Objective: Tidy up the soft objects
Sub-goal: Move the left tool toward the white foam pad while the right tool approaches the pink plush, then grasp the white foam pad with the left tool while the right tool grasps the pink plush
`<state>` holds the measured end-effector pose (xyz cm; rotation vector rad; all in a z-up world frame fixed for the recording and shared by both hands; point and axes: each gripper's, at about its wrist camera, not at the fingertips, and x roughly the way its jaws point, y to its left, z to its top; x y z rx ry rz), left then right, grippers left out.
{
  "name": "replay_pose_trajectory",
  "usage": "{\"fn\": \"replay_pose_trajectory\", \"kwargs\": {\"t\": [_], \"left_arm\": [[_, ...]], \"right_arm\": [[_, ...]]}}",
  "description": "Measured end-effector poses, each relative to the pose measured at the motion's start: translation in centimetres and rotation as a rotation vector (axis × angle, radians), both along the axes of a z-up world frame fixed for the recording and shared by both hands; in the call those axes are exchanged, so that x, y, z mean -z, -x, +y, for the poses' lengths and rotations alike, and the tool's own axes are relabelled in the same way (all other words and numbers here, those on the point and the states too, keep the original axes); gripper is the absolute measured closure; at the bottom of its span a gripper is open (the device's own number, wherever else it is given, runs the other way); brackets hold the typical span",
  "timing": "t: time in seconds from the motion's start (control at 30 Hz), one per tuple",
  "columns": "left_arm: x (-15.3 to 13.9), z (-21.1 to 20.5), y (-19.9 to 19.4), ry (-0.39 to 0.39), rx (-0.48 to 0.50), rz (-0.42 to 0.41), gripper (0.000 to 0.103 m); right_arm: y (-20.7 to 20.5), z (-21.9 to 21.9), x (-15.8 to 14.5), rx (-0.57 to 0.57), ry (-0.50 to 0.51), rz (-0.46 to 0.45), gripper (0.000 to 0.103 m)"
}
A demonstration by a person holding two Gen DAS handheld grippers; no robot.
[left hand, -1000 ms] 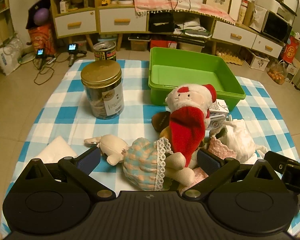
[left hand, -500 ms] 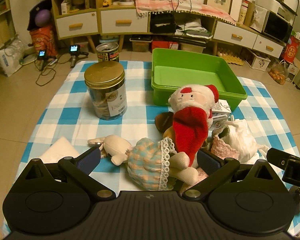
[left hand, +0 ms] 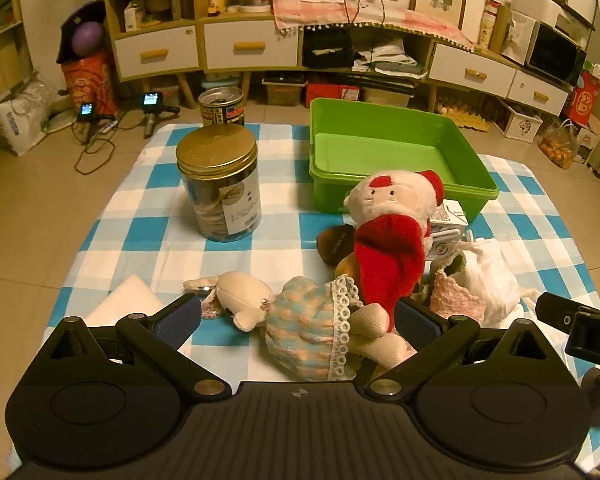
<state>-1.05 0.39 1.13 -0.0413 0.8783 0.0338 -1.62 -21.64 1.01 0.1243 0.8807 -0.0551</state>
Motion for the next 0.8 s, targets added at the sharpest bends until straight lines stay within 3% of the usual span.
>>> {"fn": "replay_pose_trajectory", "kwargs": {"t": [0.47,0.8], "left_arm": [[0.0,1.5,-0.3,-0.009,-0.009,0.008,0.005],[1.6,6.3,-1.0,-0.092,-0.034,0.018,0.005]], "right_arm": [[-0.2,0.3,0.3,0.001,-0.005,0.012,0.034],[-0.5,1.9,2.4,-0.043,-0.103,0.120,0.034]]}}
